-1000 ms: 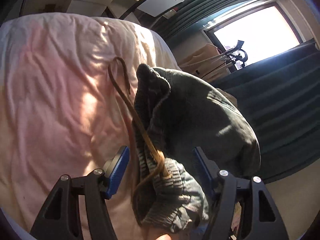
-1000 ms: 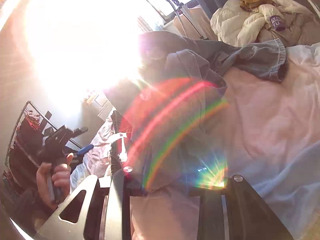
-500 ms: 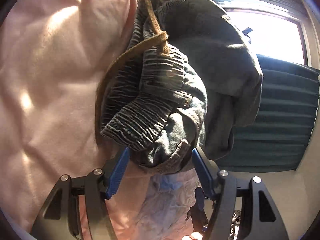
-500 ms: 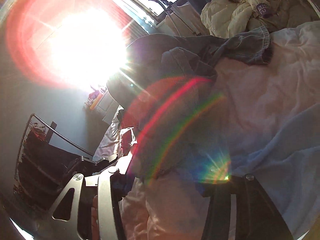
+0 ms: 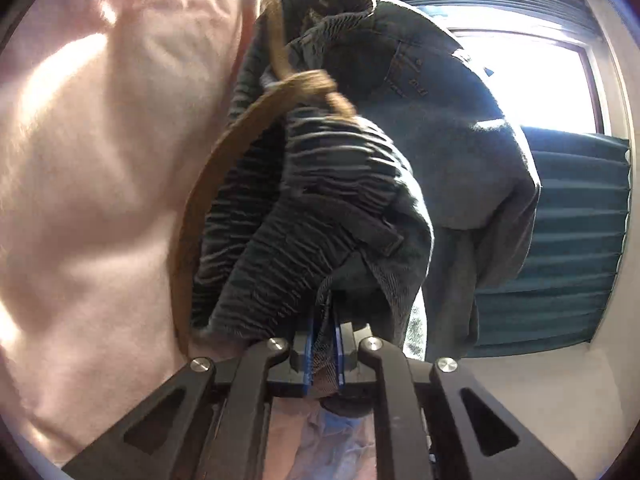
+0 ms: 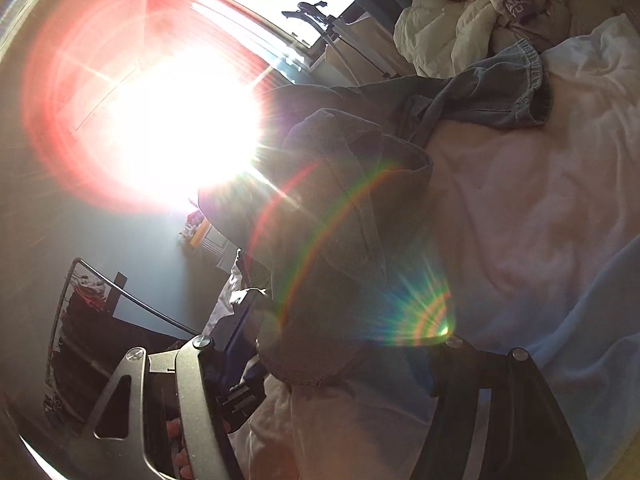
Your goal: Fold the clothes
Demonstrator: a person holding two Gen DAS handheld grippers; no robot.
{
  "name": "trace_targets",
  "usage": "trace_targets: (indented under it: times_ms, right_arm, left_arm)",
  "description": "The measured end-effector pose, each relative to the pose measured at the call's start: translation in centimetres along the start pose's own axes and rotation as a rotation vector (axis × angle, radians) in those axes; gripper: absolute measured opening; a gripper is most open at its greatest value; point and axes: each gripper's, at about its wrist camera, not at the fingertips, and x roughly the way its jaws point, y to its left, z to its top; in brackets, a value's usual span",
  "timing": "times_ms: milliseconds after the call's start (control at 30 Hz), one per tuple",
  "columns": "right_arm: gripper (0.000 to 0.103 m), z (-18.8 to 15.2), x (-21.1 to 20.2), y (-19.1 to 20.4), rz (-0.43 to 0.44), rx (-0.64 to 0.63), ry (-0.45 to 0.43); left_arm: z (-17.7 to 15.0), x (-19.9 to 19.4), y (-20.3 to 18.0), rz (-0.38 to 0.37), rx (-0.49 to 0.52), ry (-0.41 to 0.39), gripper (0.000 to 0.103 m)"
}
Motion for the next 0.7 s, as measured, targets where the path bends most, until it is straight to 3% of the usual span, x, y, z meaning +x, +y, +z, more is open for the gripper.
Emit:
trace_targets:
  times_ms: [267,467,700]
  right_arm:
    - [0.066,-0.1,-0.5,0.4,0.007,-0.021,-0.018]
    - [0.066,-0.5,-1.4,2.0,0.0,-0.079,-0.024]
    - [0.066,-0.9,-2.2,2.7,0.005,-0.096,-0.02]
  left_arm:
    - [1.8,-11.0,-5.9,0.079,0.241,-0.282,0.006]
    - [2.5,-20.2,-7.1,0.114,0.293,-0.416,0.006]
    - [5.2,-27.8,-7.5,0.149,0.267,-0.538,0.005]
